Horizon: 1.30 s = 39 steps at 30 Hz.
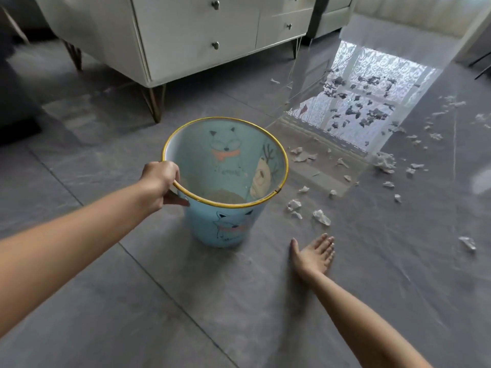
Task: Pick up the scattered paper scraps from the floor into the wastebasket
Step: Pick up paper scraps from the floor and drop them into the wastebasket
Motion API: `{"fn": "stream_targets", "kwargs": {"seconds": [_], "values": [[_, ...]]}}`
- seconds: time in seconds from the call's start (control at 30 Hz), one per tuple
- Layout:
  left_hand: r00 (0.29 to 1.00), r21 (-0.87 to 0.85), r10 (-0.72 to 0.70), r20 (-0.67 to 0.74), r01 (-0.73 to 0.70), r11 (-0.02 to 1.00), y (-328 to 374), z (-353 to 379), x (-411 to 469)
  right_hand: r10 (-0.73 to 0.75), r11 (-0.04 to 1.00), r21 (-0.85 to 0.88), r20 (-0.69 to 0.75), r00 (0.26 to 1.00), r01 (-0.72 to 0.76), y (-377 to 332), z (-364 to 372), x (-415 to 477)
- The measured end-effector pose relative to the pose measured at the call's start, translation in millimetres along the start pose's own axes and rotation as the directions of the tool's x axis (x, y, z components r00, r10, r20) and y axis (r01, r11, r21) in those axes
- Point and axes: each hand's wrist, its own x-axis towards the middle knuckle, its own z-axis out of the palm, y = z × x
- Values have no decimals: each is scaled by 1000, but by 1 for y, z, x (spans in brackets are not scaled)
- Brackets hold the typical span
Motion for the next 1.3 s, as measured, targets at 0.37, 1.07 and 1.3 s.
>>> {"fn": "stream_targets", "kwargs": {"seconds": [0.37, 1.07, 1.3], "values": [[998, -38, -50, -45, 49, 998, 2, 18, 29, -33, 992, 121, -45, 998, 39, -45, -8, 82], [997, 23, -29, -73, 31, 999, -4, 20, 43, -622, 705, -404, 44, 782, 583, -40, -10, 83], [994, -15, -65, -89, 63, 998, -5, 17, 28, -515, 770, 233, -323, 794, 594, -90, -84, 63]]}}
